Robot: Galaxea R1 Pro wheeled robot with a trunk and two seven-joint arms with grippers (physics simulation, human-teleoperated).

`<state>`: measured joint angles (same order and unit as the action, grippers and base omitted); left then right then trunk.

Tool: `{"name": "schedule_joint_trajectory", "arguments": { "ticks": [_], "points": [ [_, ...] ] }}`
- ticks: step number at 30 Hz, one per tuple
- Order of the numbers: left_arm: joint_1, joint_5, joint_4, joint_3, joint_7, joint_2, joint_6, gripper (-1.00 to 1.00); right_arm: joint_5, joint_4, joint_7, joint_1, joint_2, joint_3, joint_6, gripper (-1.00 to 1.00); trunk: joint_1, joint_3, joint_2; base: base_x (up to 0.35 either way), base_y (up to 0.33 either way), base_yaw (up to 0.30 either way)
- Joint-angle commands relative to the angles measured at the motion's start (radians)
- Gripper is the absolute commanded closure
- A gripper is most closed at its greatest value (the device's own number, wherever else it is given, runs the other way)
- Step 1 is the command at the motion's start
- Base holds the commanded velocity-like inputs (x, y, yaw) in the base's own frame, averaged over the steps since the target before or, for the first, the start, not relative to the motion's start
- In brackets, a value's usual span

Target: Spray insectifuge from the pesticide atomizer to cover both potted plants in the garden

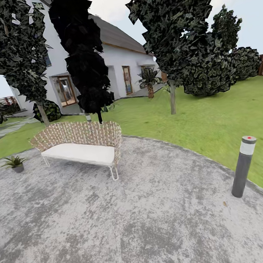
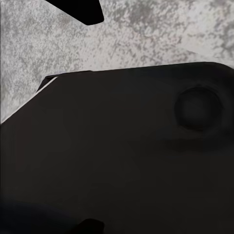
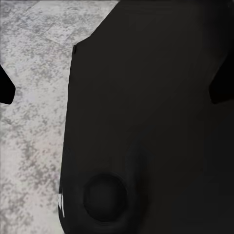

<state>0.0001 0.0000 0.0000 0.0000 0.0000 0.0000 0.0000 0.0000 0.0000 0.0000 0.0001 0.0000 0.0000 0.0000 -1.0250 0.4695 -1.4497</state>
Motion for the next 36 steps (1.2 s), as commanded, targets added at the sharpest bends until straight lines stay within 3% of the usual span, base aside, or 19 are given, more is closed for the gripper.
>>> {"name": "schedule_joint_trajectory", "arguments": {
  "ticks": [1,27,31,36],
  "points": [
    [0.0,0.0,0.0,0.0,0.0,0.0,0.0,-1.0,0.0,0.0,0.0,0.0,0.0,0.0,0.0,-1.0,0.0,0.0,0.0,0.0,0.0,0.0],
    [0.0,0.0,-0.002,0.0,-0.002,-0.002,-0.002,-1.0,0.005,-0.002,0.007,-0.012,0.006,0.003,0.001,-1.0,0.0,0.0,0.0,0.0,0.0,0.0],
    [-0.002,0.0,-0.024,0.006,-0.006,-0.015,-0.024,-1.0,-0.008,-0.024,0.001,-0.033,-0.017,-0.012,-0.017,-1.0,0.0,0.0,0.0,0.0,0.0,0.0],
    [-0.011,-0.005,-0.052,0.01,-0.009,0.007,-0.029,-1.0,-0.005,-0.053,-0.001,-0.062,-0.045,-0.012,-0.045,-1.0,0.0,0.0,0.0,0.0,0.0,0.0]
  ]
}}
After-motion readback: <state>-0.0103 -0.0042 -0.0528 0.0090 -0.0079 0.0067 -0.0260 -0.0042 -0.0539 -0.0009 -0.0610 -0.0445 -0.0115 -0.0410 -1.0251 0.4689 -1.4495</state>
